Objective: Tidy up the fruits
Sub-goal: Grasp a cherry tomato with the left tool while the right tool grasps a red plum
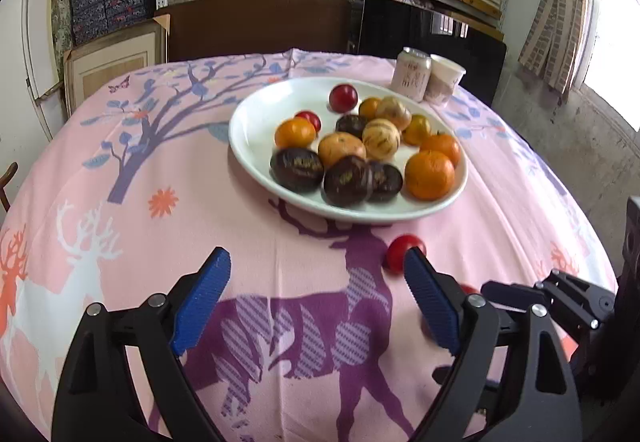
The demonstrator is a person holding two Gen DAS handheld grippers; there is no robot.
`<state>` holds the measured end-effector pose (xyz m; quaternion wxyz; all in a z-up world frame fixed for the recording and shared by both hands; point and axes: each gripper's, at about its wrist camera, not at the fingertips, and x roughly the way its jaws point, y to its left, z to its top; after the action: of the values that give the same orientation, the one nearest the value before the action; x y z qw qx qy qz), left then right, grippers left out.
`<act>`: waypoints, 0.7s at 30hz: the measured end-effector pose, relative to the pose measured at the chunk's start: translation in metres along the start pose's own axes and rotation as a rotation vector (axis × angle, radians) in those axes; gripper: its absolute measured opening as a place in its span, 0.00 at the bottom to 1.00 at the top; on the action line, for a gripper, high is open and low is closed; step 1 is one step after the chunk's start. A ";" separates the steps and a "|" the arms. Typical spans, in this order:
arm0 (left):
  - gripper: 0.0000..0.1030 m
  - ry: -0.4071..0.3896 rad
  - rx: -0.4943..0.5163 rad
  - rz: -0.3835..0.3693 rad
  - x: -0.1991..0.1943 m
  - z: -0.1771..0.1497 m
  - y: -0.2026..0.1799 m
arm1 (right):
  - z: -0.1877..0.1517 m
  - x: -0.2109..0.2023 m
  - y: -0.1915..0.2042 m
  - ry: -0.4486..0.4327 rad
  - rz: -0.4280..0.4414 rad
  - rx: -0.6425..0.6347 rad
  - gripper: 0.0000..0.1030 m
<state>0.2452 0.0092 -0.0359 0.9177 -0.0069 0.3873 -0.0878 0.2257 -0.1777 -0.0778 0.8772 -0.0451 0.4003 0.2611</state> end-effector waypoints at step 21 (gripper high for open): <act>0.82 0.051 0.177 0.023 0.044 0.002 -0.066 | 0.006 -0.038 -0.074 -0.109 -0.193 0.213 0.39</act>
<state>0.2663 -0.0630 -0.0602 0.9056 0.0810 0.4013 -0.1111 0.2455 -0.2554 -0.0553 0.9186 0.0242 0.3712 0.1334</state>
